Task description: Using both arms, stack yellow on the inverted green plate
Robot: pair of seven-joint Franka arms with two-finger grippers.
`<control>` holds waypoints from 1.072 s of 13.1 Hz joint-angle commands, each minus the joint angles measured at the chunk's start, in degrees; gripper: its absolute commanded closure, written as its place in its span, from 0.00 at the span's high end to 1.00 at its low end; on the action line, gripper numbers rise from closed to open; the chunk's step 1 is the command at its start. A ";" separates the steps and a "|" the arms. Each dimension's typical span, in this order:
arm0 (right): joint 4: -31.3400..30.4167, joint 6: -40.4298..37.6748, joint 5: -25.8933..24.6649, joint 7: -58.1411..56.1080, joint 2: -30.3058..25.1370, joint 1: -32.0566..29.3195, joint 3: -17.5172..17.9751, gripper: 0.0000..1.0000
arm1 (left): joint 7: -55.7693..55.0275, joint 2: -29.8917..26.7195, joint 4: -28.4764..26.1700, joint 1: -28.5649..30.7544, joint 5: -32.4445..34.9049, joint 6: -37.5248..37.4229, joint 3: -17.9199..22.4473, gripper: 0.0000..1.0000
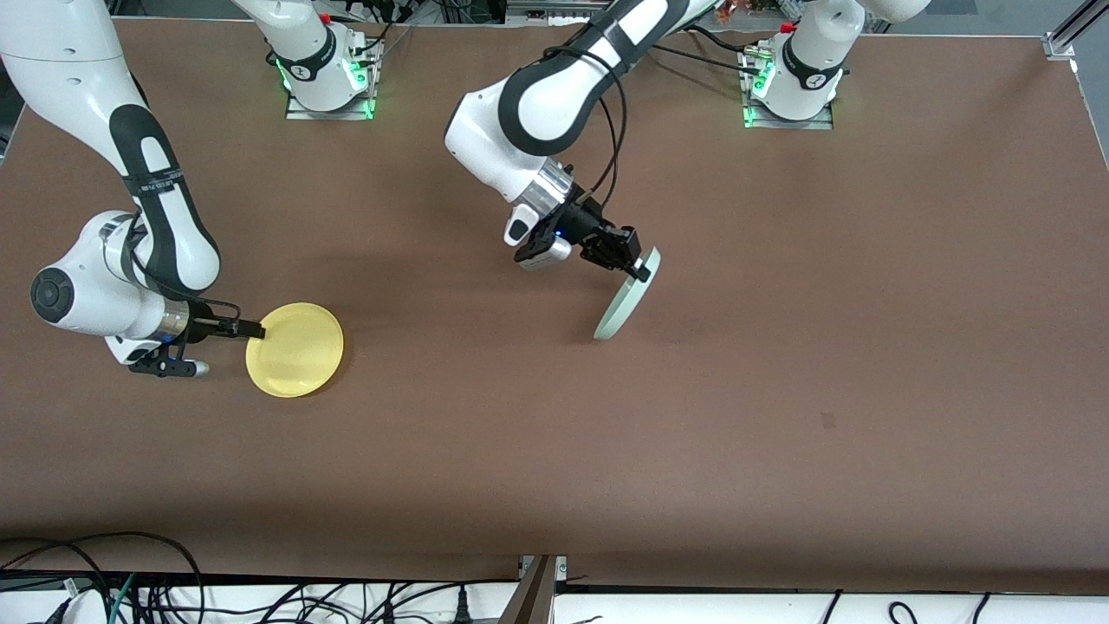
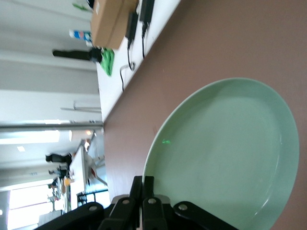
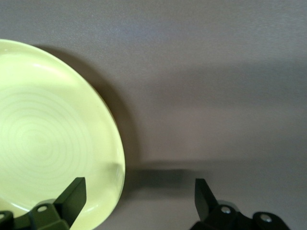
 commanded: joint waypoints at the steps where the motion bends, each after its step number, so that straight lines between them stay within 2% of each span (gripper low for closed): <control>1: -0.52 1.87 2.09 -3.08 0.80 -0.99 0.66 1.00 | 0.22 5.21 3.42 -1.63 11.26 1.79 1.40 0.00; 2: -0.52 1.87 2.09 -3.08 0.80 -0.99 0.66 1.00 | 0.30 7.23 4.99 -1.63 14.45 1.79 1.23 0.00; 3: -0.52 1.78 2.09 -3.08 0.80 -0.99 0.66 0.90 | 0.22 9.43 6.92 -1.63 15.70 1.79 1.31 0.00; 5: -0.17 1.17 2.09 -3.00 0.63 -0.99 0.74 0.42 | 0.13 12.52 9.92 -1.63 15.80 1.79 1.49 0.00; 6: -0.08 1.16 2.09 -2.99 0.54 -0.99 0.66 0.23 | 0.21 12.79 10.02 -1.54 15.88 2.23 1.66 0.00; 8: -0.08 1.16 2.09 -3.08 0.54 -0.99 0.75 0.00 | 0.22 13.31 9.93 -1.45 15.89 5.73 2.63 0.00; 11: -0.08 1.08 2.09 -3.08 0.54 -0.99 0.75 0.00 | 0.22 15.51 10.02 -1.72 15.89 10.66 4.74 0.00; 14: -0.08 0.99 2.09 -3.17 0.36 -0.99 0.75 0.00 | -0.05 15.78 9.67 -2.85 16.23 10.85 4.74 0.00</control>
